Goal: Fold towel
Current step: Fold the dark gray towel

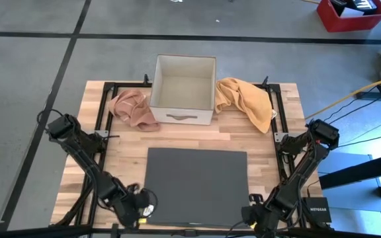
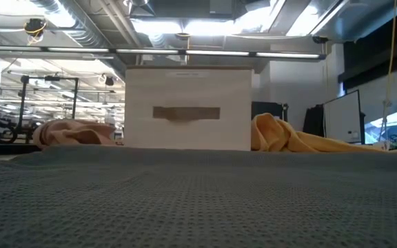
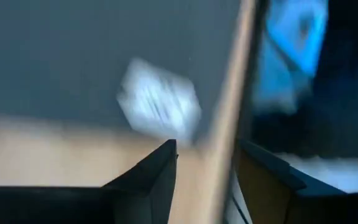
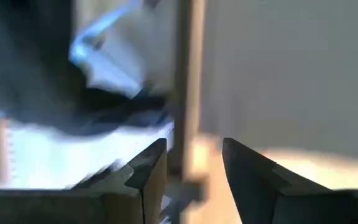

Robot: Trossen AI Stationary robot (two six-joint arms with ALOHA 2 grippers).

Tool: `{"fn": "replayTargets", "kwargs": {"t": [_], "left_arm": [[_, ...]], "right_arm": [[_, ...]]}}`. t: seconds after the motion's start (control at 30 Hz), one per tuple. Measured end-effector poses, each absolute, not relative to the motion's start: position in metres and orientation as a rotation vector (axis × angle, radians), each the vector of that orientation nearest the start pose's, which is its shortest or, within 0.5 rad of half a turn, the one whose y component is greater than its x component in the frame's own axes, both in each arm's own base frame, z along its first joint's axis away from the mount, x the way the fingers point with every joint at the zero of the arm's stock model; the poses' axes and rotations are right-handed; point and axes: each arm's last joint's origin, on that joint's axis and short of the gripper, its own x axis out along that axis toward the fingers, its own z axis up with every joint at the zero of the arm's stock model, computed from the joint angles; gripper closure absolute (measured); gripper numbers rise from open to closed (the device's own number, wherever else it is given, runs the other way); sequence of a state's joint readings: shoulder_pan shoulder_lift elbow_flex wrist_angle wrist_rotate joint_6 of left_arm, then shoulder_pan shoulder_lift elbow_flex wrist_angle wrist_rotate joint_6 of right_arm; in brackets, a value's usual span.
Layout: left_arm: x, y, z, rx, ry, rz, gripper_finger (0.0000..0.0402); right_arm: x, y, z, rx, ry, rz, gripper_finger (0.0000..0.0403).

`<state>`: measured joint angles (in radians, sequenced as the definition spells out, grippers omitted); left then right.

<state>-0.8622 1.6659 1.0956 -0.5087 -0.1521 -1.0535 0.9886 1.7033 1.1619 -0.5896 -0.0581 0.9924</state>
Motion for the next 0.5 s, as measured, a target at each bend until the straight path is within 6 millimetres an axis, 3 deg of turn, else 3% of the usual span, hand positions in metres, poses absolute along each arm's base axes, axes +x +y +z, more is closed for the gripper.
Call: {"fn": "replayTargets", "kwargs": {"t": [0.13,0.23,0.33,0.5], "left_arm": [[0.237,-0.223,0.201,-0.168,0.946,0.096,0.0263],[0.25,-0.202,0.193,-0.078,0.918,0.173,0.0267],[0.256,-0.179,0.178,-0.055,0.974,0.218,0.027],[0.252,-0.15,0.149,-0.05,1.111,0.21,0.027]], "right_arm": [[0.193,0.271,0.199,0.034,1.056,0.149,0.0249],[0.202,0.254,0.189,-0.089,0.954,0.018,0.0252],[0.211,0.234,0.175,-0.141,0.979,-0.044,0.0253],[0.221,0.203,0.148,-0.144,1.122,0.009,0.0253]]}}
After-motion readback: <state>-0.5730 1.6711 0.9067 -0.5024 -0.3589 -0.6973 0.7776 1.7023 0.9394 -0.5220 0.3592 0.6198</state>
